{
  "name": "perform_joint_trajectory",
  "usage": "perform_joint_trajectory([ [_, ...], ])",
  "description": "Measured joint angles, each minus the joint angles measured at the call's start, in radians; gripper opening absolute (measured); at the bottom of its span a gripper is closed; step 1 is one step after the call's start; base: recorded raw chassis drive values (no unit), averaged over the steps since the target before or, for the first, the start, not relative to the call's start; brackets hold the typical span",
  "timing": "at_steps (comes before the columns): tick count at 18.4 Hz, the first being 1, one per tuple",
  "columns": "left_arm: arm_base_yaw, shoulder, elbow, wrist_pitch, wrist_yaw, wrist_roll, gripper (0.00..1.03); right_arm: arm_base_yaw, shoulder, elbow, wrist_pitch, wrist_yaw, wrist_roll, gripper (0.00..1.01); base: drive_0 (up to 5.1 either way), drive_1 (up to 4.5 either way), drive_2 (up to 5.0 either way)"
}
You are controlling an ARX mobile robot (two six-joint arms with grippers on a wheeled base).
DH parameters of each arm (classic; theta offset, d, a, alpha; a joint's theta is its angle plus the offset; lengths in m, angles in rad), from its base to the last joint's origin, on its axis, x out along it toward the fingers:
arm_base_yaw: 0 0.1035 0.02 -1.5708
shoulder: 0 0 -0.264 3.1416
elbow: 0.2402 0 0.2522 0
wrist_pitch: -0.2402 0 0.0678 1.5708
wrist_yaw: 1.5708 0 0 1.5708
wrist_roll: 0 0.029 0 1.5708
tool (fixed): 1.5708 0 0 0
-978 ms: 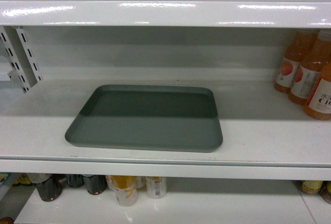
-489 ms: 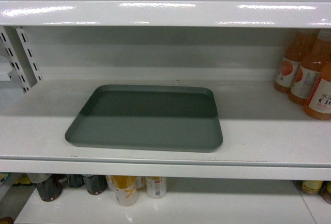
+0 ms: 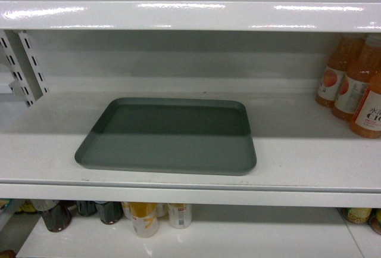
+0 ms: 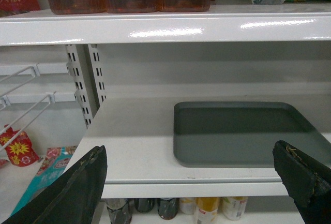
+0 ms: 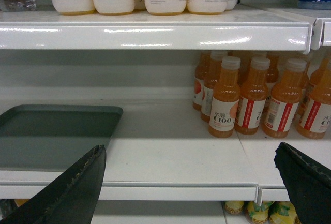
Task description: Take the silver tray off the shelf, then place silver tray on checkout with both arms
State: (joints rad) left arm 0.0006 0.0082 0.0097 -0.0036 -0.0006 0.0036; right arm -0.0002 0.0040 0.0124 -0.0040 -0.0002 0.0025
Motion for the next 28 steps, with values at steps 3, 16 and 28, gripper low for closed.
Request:
perform_joint_trajectory([
  [3, 0.0, 0.0, 0.0, 0.0, 0.0, 0.0, 0.98, 0.0, 0.0, 0.0, 0.0, 0.0, 0.0, 0.98, 0.0, 0.0, 0.0],
  [16, -0.079, 1.235, 0.268, 0.378, -0.117, -0.223, 0.98, 0.047, 0.951, 0.133, 0.31, -0.286, -0.112, 0.98, 0.0, 0.0, 0.0],
  [28, -0.087, 1.738, 0.536, 0.533, -0.1, -0.165, 0.98, 0.074, 1.559, 0.365, 0.623, -0.238, -0.058, 0.98, 0.0, 0.0, 0.0],
])
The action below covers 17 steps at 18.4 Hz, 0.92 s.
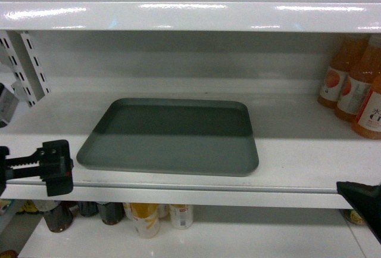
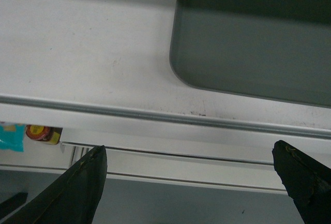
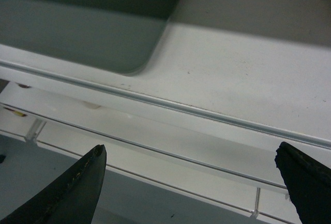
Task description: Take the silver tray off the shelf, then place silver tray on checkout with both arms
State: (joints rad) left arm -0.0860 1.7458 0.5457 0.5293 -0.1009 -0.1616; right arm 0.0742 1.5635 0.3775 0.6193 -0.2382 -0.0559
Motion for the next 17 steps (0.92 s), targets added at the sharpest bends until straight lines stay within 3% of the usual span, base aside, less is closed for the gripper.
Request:
perform_joint_trajectory([
  [2, 0.009, 0.061, 0.05, -0.013, 0.002, 0.009, 0.98, 0.006, 0.084, 0.051, 0.017, 0.016, 0.018, 0.98, 0.0, 0.0, 0.0],
  [6, 0.071, 0.318, 0.362, -0.104, 0.013, 0.042, 0.98, 0.07, 0.383, 0.351, -0.002, 0.072, 0.125, 0.98, 0.0, 0.0, 0.0],
  [12, 0.074, 0.436, 0.512, -0.168, 0.022, 0.062, 0.98, 0.105, 0.528, 0.506, -0.037, 0.136, 0.168, 0.98, 0.0, 0.0, 0.0],
  [15, 0.069, 0.488, 0.586, -0.198, 0.023, 0.06, 0.98, 0.118, 0.593, 0.583, -0.056, 0.185, 0.172, 0.98, 0.0, 0.0, 0.0],
  [17, 0.063, 0.536, 0.662, -0.231, 0.027, 0.064, 0.98, 0.13, 0.663, 0.675, -0.088, 0.226, 0.195, 0.98, 0.0, 0.0, 0.0],
])
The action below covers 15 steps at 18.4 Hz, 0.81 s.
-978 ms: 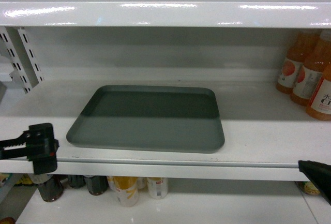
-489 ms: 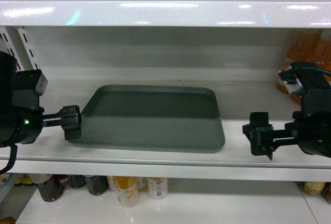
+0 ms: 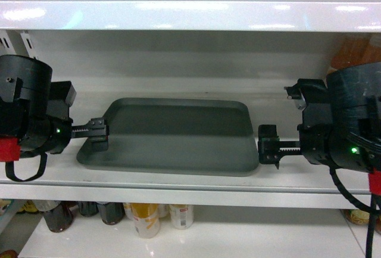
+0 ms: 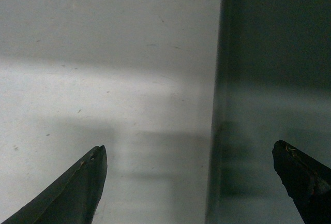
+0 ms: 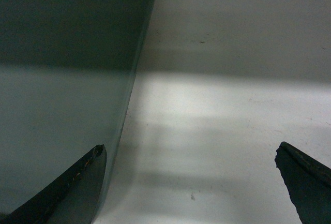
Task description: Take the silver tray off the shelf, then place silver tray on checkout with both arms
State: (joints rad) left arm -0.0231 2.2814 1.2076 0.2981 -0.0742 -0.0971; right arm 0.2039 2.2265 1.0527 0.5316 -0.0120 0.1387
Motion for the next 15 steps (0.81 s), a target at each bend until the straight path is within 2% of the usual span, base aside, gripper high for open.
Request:
perform_joint_trajectory([
  [6, -0.019, 0.084, 0.138, -0.076, 0.023, 0.002, 0.98, 0.04, 0.114, 0.189, -0.097, 0.08, 0.04, 0.98, 0.0, 0.0, 0.0],
  [11, -0.024, 0.129, 0.219, -0.117, 0.028, -0.004, 0.98, 0.058, 0.199, 0.299, -0.166, 0.157, 0.04, 0.98, 0.0, 0.0, 0.0],
  [15, -0.028, 0.147, 0.253, -0.155, 0.024, -0.008, 0.98, 0.063, 0.229, 0.37, -0.22, 0.173, 0.024, 0.98, 0.0, 0.0, 0.0],
])
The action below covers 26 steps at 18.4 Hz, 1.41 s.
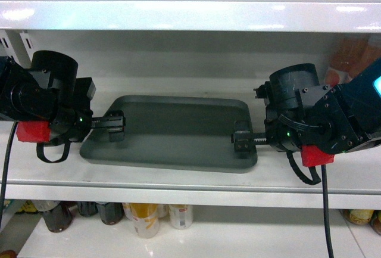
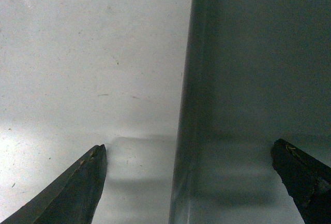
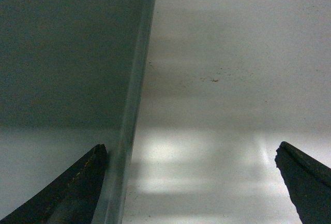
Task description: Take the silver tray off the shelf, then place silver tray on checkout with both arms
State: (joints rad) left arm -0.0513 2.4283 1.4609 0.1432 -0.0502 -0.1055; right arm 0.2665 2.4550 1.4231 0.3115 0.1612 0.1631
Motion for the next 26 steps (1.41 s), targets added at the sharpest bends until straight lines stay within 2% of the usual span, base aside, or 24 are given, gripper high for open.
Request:
perform_joint_trajectory([
  [1, 0.0, 0.0, 0.005, -0.012, 0.002, 0.0, 0.98, 0.002, 0.0, 0.006, -0.013, 0.003, -0.006, 0.95, 0.0, 0.0, 0.0],
  [3, 0.0, 0.0, 0.009, -0.035, 0.014, -0.011, 0.97, 0.006, 0.0, 0.018, -0.043, -0.001, -0.008, 0.79, 0.0, 0.0, 0.0],
  [7, 0.006, -0.003, -0.025, -0.013, 0.046, -0.041, 0.66, 0.023, 0.005, 0.027, -0.064, 0.015, -0.017, 0.45, 0.0, 0.0, 0.0],
  [10, 0.008, -0.011, -0.085, 0.053, 0.073, -0.083, 0.4, 0.031, 0.004, 0.021, -0.061, 0.006, -0.017, 0.18, 0.0, 0.0, 0.0],
  [11, 0.008, -0.013, -0.104, 0.069, 0.089, -0.105, 0.32, 0.035, 0.004, 0.019, -0.064, 0.007, -0.014, 0.09, 0.0, 0.0, 0.0],
  [12, 0.008, -0.015, -0.121, 0.079, 0.1, -0.119, 0.25, 0.035, 0.003, 0.019, -0.065, 0.011, 0.005, 0.04, 0.0, 0.0, 0.0],
  [14, 0.012, -0.026, -0.167, 0.11, 0.146, -0.144, 0.11, 0.026, 0.003, 0.017, -0.067, 0.006, 0.032, 0.03, 0.0, 0.0, 0.0],
  [16, 0.012, -0.04, -0.203, 0.135, 0.166, -0.158, 0.04, 0.02, 0.002, 0.01, -0.059, 0.006, 0.035, 0.03, 0.0, 0.0, 0.0],
  [19, 0.012, -0.074, -0.251, 0.156, 0.176, -0.18, 0.03, 0.014, -0.011, -0.027, -0.027, 0.003, 0.034, 0.03, 0.0, 0.0, 0.0],
  [22, 0.003, -0.121, -0.315, 0.184, 0.16, -0.185, 0.03, 0.008, -0.049, -0.101, 0.022, -0.009, 0.035, 0.03, 0.0, 0.0, 0.0],
  [26, -0.029, -0.245, -0.478, 0.214, 0.127, -0.202, 0.03, -0.008, -0.177, -0.322, 0.118, -0.04, 0.04, 0.03, 0.0, 0.0, 0.0],
])
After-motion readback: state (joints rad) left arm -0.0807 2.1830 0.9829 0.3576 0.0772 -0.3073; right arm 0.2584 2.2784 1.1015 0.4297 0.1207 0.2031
